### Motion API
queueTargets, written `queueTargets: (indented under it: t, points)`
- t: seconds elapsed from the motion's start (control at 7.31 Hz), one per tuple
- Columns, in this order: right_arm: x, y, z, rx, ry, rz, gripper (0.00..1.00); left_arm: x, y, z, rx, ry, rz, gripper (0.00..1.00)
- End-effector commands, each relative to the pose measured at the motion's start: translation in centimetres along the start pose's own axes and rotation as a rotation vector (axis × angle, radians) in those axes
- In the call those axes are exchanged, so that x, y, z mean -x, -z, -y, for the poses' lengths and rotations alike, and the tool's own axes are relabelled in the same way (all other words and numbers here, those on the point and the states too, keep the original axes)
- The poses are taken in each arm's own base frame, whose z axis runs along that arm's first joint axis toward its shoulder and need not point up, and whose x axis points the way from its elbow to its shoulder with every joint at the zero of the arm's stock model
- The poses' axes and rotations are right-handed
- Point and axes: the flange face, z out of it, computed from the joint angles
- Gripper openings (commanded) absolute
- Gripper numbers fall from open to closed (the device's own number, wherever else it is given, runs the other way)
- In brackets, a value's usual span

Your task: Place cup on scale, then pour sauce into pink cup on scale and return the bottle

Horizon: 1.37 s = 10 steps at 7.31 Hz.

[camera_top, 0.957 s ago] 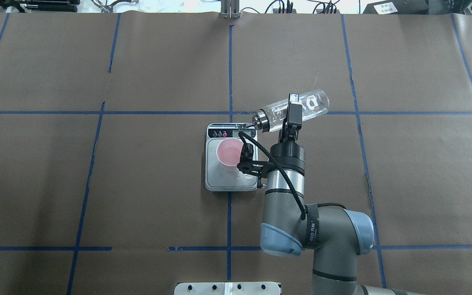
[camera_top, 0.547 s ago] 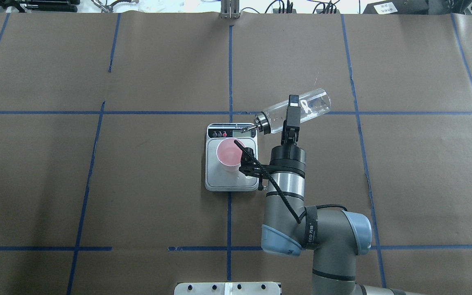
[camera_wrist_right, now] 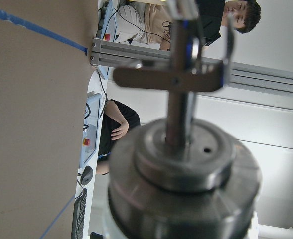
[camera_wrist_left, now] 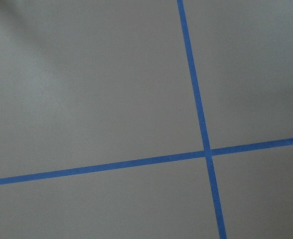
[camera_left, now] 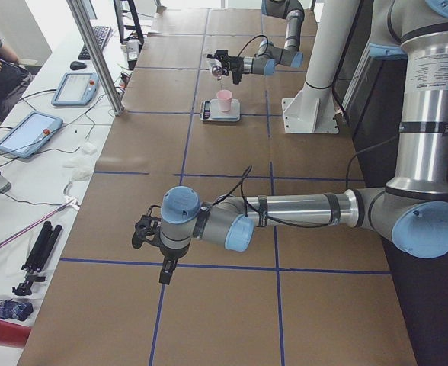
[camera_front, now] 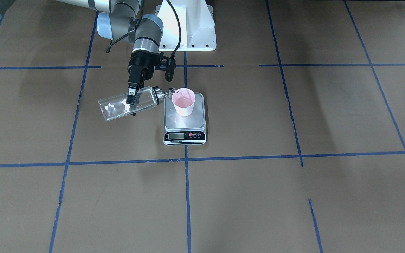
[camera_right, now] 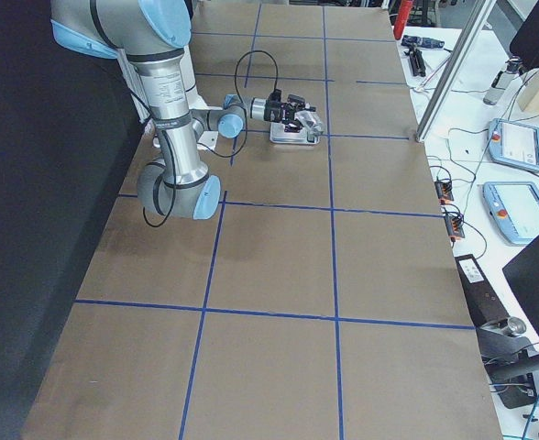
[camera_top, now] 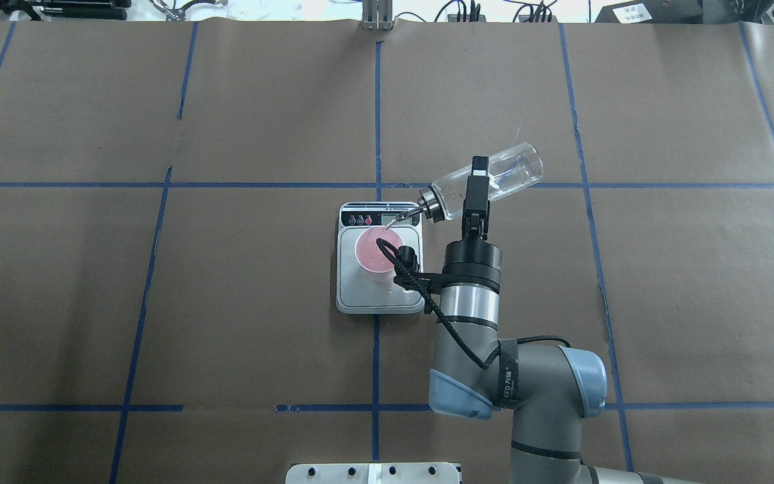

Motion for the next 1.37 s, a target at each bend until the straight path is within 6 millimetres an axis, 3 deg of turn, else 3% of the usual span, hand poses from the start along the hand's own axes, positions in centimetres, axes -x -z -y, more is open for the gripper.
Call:
queueTargets:
  t: [0.0,1.23]
  points:
    - [0.03,0.07,0.0,0.0,0.016,-0.01,0.0,-0.01,0.01,0.05,0.0,0.001,0.0,1.0]
    - [0.29,0.76,-0.48,-0.01,0.008,-0.02,0.0,-0.14,0.12,0.25,-0.001,0.0,-0.003,1.0]
